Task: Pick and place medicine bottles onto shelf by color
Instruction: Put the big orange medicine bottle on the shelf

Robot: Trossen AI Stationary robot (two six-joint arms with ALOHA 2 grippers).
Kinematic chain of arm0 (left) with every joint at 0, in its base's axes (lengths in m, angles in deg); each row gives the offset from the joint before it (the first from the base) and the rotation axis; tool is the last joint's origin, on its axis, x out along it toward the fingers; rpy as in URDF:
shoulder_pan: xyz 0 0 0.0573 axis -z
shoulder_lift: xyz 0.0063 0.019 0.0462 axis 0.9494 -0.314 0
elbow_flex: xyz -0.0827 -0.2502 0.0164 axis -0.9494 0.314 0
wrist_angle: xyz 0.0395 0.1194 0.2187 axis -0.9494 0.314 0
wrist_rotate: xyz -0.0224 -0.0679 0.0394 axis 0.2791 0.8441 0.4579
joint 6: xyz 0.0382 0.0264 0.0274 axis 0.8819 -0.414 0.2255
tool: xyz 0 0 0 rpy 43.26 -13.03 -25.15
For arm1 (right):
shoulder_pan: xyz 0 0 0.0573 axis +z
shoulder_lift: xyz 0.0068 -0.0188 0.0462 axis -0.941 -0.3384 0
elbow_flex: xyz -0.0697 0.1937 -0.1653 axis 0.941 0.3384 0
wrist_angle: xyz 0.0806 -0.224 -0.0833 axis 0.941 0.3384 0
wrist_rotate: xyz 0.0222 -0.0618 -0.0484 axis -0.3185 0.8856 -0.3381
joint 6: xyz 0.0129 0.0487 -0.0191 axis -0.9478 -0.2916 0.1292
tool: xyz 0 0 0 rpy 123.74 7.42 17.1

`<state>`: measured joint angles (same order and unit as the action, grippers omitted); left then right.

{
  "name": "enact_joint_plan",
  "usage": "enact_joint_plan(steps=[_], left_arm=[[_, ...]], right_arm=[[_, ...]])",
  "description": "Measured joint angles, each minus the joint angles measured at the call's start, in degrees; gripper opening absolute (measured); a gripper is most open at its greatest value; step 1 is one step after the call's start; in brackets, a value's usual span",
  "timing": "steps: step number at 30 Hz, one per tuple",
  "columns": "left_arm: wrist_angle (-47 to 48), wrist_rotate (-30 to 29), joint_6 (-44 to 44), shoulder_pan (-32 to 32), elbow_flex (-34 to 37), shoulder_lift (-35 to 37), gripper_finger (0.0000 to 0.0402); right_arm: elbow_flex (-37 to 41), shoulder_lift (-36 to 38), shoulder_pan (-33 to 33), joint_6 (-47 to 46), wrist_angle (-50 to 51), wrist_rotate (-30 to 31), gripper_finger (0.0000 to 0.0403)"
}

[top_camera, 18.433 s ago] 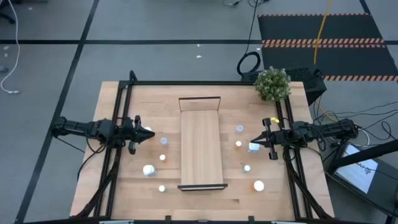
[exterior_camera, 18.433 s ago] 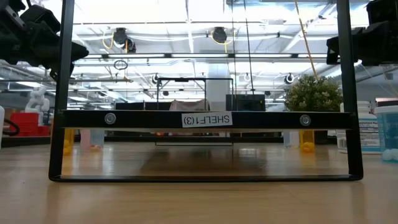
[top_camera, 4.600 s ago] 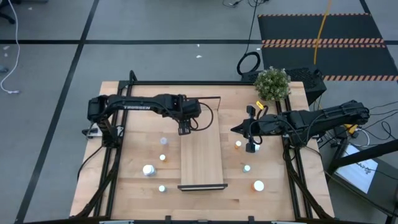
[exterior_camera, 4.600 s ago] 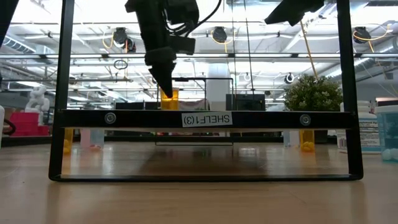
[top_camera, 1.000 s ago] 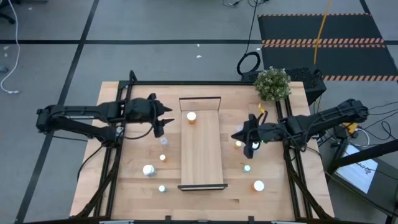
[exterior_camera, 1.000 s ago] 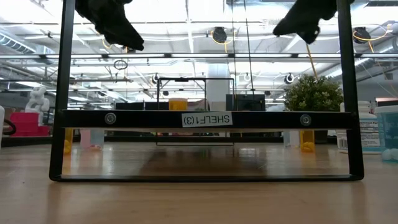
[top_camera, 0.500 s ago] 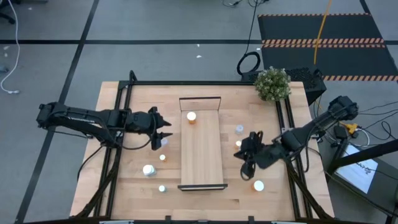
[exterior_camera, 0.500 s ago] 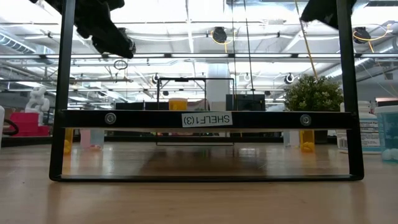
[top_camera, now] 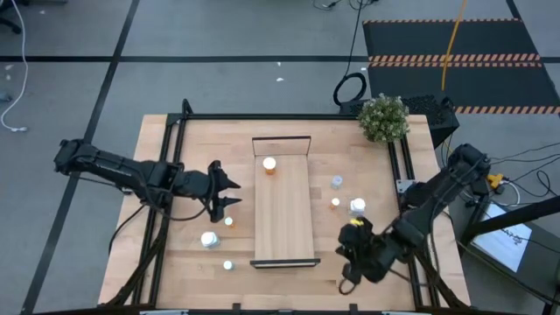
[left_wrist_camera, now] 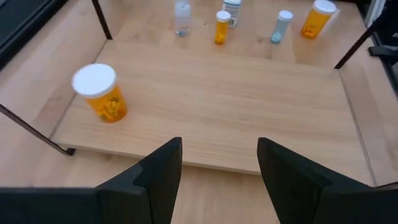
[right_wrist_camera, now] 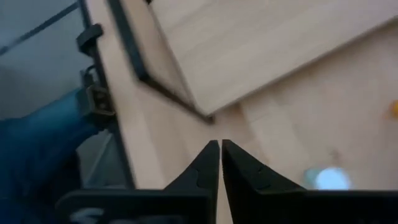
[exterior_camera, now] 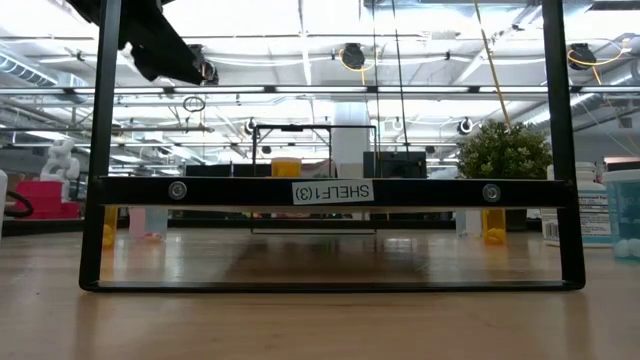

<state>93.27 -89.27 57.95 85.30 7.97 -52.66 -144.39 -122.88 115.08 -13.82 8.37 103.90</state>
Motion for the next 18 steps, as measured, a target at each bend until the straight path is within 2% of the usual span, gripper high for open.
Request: enact_joint_plan(steps=[10,18], left_arm=[[-1.44,-7.07,-5.93,7.15,0.04,-1.69,0.0209],[-5.3,-7.75,-6.65,9.82,0.08,-4.6,0.0209]], right_arm=[[-0.02,0.02,9.76,-13.41,0.28,0.65,0.0067],[-0.02,-0.15,12.54,-13.01,0.66,-1.09,0.0075]])
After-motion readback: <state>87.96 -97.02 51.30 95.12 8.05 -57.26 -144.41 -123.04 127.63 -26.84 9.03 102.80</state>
